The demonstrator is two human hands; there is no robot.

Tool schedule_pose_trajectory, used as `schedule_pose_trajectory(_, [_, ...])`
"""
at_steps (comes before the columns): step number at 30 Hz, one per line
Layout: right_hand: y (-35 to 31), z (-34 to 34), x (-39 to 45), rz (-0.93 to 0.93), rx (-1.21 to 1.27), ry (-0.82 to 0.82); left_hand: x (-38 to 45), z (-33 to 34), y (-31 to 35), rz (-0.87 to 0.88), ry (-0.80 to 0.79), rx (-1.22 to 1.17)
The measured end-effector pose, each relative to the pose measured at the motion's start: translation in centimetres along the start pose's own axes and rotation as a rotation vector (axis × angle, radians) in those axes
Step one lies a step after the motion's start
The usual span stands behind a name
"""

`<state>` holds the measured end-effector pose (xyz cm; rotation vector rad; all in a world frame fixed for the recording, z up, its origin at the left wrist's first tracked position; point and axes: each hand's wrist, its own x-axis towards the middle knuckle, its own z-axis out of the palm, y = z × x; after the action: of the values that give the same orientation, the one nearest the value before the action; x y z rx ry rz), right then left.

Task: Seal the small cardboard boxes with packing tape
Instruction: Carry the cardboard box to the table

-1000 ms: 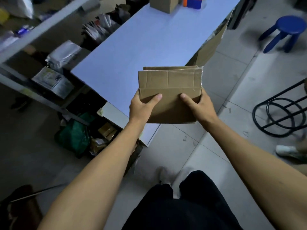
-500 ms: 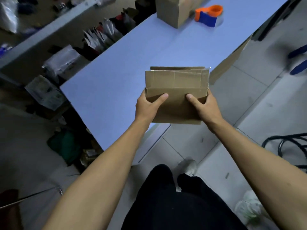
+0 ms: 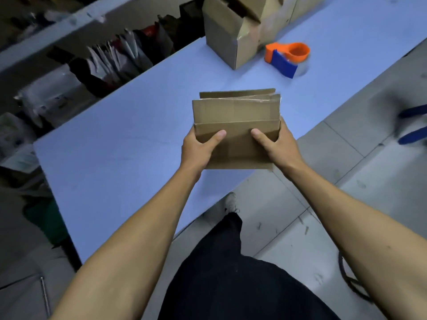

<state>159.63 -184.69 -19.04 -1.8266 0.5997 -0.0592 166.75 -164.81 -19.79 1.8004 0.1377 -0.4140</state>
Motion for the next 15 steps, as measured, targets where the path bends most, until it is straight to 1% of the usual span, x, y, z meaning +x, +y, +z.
schedule_pose_trajectory(3, [-0.8, -1.1, 4.5, 0.013, -0.062, -0.038, 3.7, 1.5, 1.3, -0.021, 0.015, -0.022])
schedule_pose_trajectory(9, [-1.2, -2.8, 11.4, 0.018, -0.098, -0.103, 8.9, 4.3, 3.5, -0.046, 0.045, -0.029])
schedule_pose_trajectory(15, [-1.5, -4.0, 17.6, -0.031, -0.095, -0.213, 12.0, 7.1, 4.6, -0.098, 0.163, -0.06])
